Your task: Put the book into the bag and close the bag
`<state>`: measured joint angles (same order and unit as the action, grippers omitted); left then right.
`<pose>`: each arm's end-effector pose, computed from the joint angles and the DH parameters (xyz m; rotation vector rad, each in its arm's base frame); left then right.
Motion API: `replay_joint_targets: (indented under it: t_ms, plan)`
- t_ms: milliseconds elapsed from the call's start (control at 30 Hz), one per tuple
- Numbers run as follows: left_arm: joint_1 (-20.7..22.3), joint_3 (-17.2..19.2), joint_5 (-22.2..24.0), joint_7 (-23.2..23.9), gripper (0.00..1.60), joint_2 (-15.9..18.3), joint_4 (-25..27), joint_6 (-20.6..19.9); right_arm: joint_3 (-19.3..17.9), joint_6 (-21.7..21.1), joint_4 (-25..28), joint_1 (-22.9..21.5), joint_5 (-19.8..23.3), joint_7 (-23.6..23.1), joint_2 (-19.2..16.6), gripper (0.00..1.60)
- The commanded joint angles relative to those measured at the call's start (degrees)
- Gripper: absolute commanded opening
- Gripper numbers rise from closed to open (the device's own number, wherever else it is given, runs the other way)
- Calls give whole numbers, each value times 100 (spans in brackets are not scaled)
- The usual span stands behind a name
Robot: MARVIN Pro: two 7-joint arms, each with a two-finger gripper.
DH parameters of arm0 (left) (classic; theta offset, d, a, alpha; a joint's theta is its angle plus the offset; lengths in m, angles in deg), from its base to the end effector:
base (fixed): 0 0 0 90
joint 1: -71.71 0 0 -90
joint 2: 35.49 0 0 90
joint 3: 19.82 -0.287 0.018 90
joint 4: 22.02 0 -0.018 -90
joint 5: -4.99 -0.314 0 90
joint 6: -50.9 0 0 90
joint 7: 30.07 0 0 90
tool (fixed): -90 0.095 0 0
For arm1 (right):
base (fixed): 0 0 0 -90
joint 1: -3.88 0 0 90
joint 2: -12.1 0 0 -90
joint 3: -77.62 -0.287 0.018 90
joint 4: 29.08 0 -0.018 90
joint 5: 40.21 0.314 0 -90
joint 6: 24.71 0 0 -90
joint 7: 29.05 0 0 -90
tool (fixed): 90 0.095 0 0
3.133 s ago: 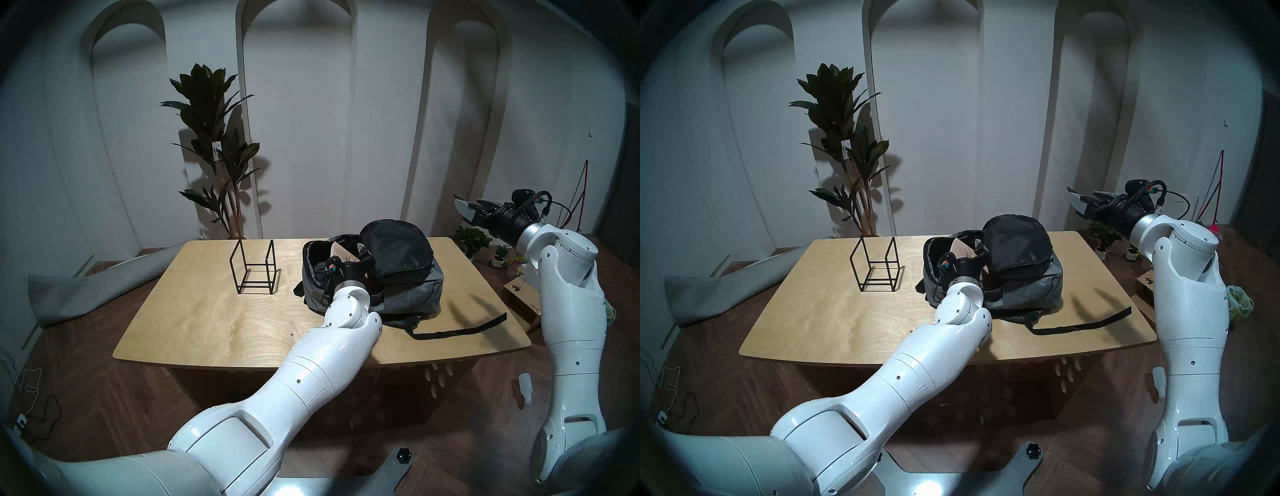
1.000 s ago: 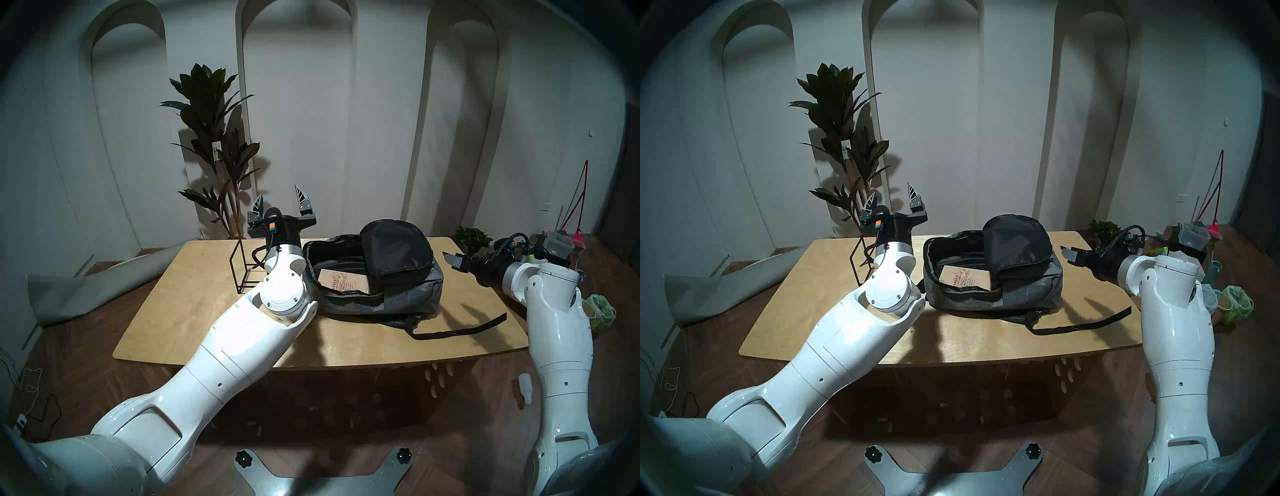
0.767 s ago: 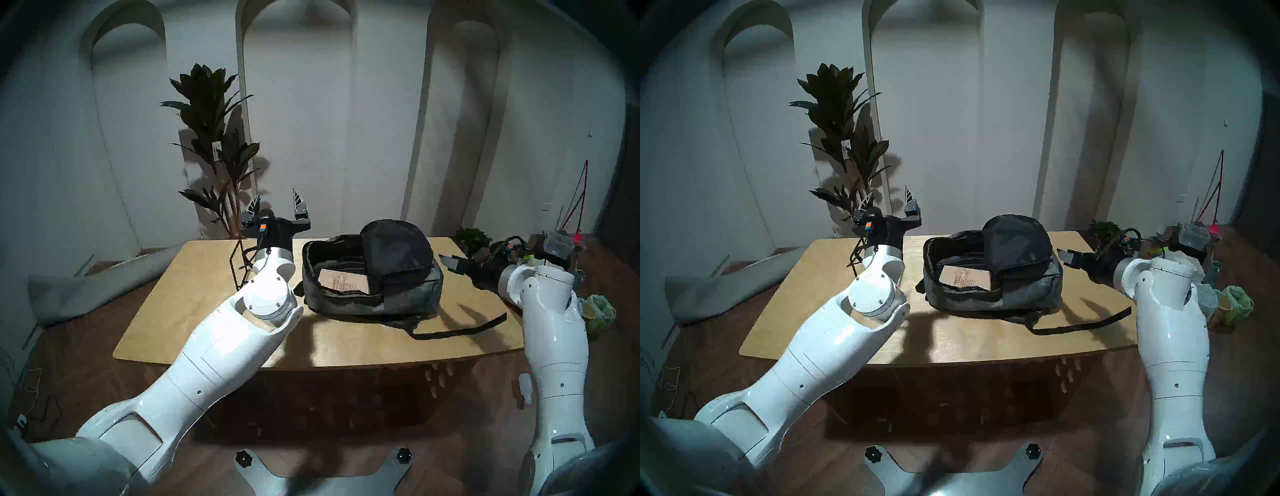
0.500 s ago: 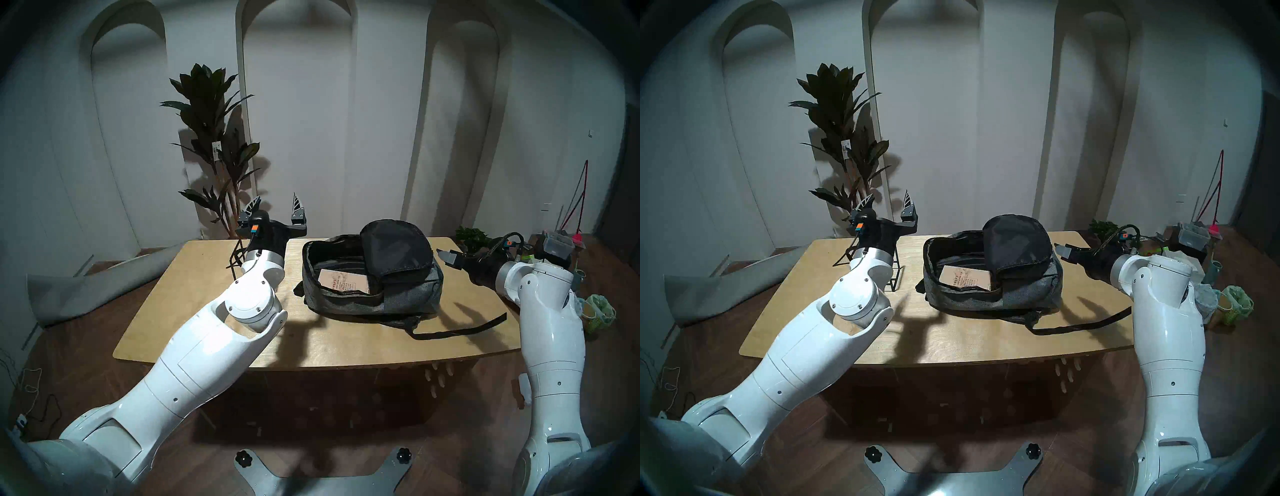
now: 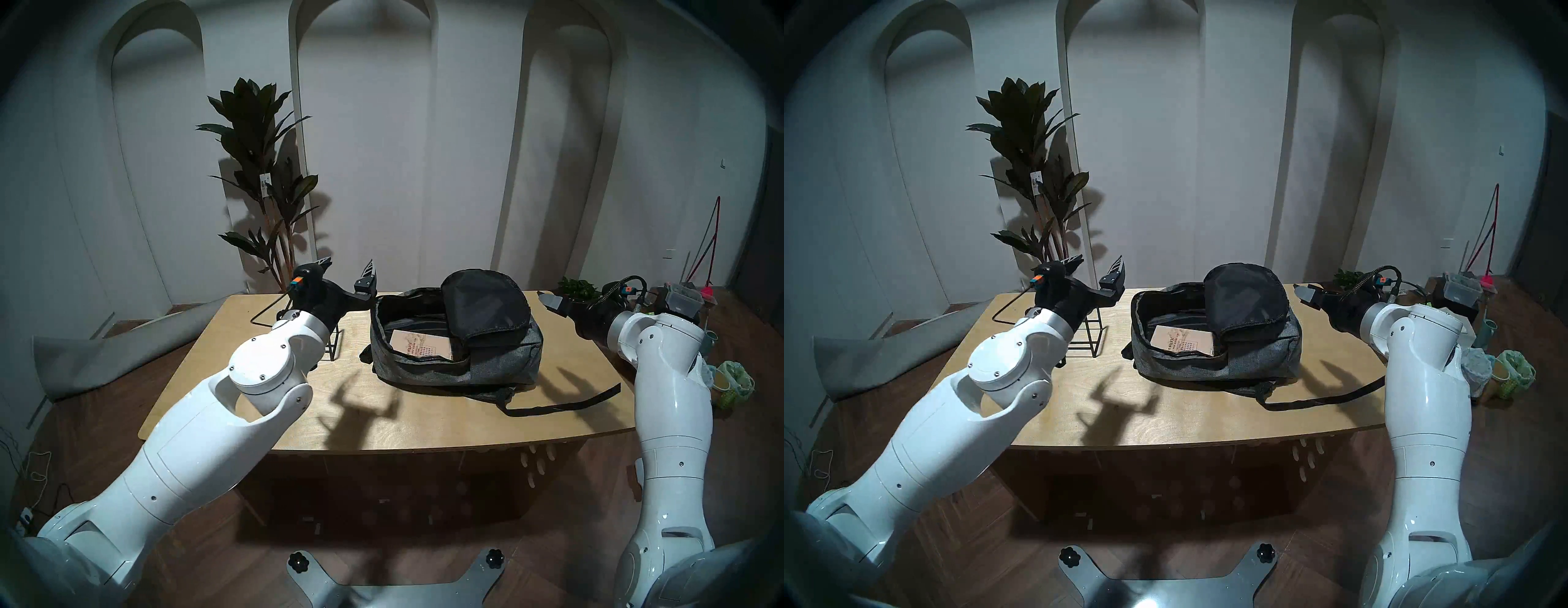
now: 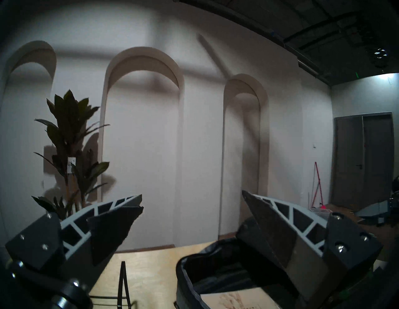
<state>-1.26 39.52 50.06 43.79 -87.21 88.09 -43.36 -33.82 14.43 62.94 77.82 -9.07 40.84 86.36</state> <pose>0.4250 -0.0401 -0.1517 1.8694 -0.2668 2.0761 0.4542 -0.1709 -0.1805 -2.1750 0.2485 -1.5235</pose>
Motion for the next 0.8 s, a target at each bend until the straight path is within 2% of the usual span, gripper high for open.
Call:
replay_joint_targets:
  t_ms: [0,333,567,767]
  plan:
    - [-40,392,910,471,160,482,331,-623,4,-53,9,-348,77,256,326,160]
    - [18,491,1339,558,160,500,152,-1099,154,-146,-42,-567,72,629,610,160]
    - [41,486,1400,507,160,468,104,-1211,186,-243,-44,-649,101,820,739,160]
    - [48,485,1452,481,160,444,72,-1270,69,-414,-58,-731,172,1023,829,160]
